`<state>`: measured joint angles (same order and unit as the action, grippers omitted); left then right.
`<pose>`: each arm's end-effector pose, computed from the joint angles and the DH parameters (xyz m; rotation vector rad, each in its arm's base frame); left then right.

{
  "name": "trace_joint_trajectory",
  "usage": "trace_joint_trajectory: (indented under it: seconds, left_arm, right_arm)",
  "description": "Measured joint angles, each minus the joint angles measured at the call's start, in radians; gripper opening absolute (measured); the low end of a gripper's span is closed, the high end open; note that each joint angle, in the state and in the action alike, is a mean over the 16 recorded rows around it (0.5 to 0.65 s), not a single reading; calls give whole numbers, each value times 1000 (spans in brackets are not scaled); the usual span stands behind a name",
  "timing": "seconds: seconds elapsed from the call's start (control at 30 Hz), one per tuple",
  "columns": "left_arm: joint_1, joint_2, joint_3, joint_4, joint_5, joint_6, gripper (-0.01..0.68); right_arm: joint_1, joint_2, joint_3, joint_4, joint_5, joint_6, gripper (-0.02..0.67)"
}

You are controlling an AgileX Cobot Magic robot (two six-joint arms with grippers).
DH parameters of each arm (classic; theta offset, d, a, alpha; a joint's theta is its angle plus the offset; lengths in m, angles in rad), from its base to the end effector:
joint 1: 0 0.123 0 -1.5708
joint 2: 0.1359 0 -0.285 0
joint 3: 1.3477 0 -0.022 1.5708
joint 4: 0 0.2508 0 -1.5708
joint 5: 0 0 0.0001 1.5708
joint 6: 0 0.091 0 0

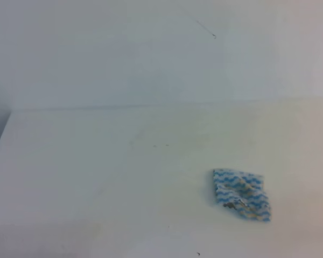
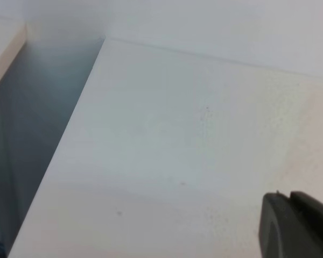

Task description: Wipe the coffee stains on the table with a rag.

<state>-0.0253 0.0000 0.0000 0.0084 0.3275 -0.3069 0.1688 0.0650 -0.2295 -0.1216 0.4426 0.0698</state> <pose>0.0539 -0.0011 0.1836 -0.2497 1.7997 -0.2277 0.0475 0.0033 0.2466 -0.1458 1.7528 0.0479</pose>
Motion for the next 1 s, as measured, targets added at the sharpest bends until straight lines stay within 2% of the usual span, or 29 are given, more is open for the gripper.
trace_joint_trajectory:
  seconds: [0.17,0.47,1.0]
  left_arm:
    - [0,0,0,0,0,0,-1]
    - [0,0,0,0,0,0,-1]
    - [0,0,0,0,0,1,-1]
  right_arm:
    - [-43,-45,97,-1,-95,0,0]
    - [-59,-76,233,25,-175,0,0]
    - [-137,-77,254,65,-163,0,-1]
